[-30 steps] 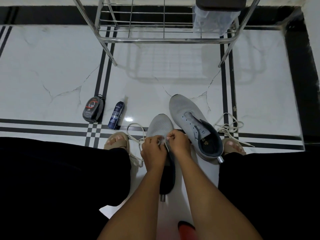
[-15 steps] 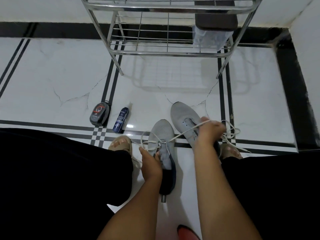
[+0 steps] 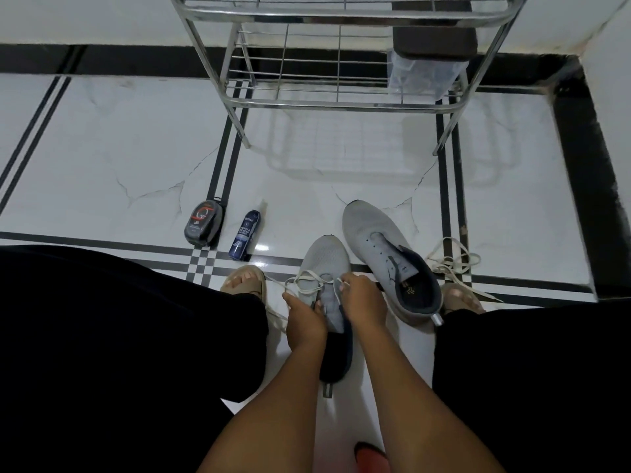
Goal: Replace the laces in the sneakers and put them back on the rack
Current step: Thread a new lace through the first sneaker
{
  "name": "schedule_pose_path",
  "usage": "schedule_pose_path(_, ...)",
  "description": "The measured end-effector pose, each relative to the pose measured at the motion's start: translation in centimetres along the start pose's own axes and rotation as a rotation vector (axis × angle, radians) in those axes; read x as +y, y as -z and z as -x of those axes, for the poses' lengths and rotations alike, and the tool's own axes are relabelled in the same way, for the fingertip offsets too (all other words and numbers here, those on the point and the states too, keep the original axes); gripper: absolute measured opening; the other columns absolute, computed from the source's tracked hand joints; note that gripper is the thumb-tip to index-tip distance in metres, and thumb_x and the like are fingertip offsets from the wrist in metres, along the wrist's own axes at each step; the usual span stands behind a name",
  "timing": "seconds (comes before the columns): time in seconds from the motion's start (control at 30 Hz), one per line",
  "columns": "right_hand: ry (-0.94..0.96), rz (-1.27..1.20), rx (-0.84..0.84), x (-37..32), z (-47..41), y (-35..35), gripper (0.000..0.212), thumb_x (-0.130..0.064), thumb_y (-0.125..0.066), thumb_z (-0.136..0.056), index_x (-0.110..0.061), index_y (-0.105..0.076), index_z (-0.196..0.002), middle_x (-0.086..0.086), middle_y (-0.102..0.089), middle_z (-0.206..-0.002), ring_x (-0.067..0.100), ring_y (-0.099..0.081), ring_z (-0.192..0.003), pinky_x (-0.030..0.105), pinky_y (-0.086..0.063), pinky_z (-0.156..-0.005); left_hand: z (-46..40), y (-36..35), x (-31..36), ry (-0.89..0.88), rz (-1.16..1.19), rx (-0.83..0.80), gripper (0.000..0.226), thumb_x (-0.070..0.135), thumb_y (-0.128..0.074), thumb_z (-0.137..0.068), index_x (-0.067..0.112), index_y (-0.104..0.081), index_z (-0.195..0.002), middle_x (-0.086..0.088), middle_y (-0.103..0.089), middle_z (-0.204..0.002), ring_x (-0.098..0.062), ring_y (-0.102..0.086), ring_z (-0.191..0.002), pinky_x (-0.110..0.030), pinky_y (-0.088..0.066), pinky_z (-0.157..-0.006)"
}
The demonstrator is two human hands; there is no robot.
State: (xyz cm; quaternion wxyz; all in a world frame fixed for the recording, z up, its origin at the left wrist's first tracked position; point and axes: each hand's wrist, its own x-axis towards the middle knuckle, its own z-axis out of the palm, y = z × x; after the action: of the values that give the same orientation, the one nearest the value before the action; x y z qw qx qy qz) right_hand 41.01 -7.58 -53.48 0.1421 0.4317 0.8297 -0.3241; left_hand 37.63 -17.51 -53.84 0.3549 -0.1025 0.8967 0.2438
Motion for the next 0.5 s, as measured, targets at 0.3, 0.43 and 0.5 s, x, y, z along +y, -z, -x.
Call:
schedule_pose_path(0.3,-0.228,-0.271,0.422,-0.3,-0.8,4.1,0.021,-0.019,-0.042,-0.094,-0.005,-0.056,-0.102,0.016,-0.058,-0.112,0.038,-0.059,-0.094,0.040,-0.047,-0.073,0.0,0.0,0.5,0.064,0.052,0.036,0.067,0.035,-0.043,-0.100,0.014,-0.007,-0.153,-0.019,-0.051,-0.137,-0.039,-0.051,-0.121,-0.045,-0.042,-0.096)
schedule_pose_path(0.43,-0.478,-0.602,0.720,0.6,-1.5,8.9,0.022,-0.015,-0.041,-0.097,-0.003,-0.055,-0.110,0.016,-0.053,-0.123,0.037,-0.057,-0.102,0.034,-0.040,-0.075,-0.1,0.0,0.6,0.028,0.028,0.025,0.066,0.038,-0.042,-0.099,0.018,-0.007,-0.152,-0.018,-0.053,-0.135,-0.038,-0.053,-0.119,-0.045,-0.042,-0.095)
schedule_pose_path(0.5,-0.573,-0.719,0.762,1.5,-1.9,9.8,0.025,-0.015,-0.041,-0.099,-0.001,-0.056,-0.114,0.017,-0.055,-0.124,0.035,-0.058,-0.106,0.032,-0.038,-0.076,0.0,-0.1,0.6,-0.013,-0.011,0.008,0.067,0.038,-0.041,-0.099,0.020,-0.005,-0.152,-0.018,-0.056,-0.131,-0.037,-0.055,-0.117,-0.045,-0.044,-0.095)
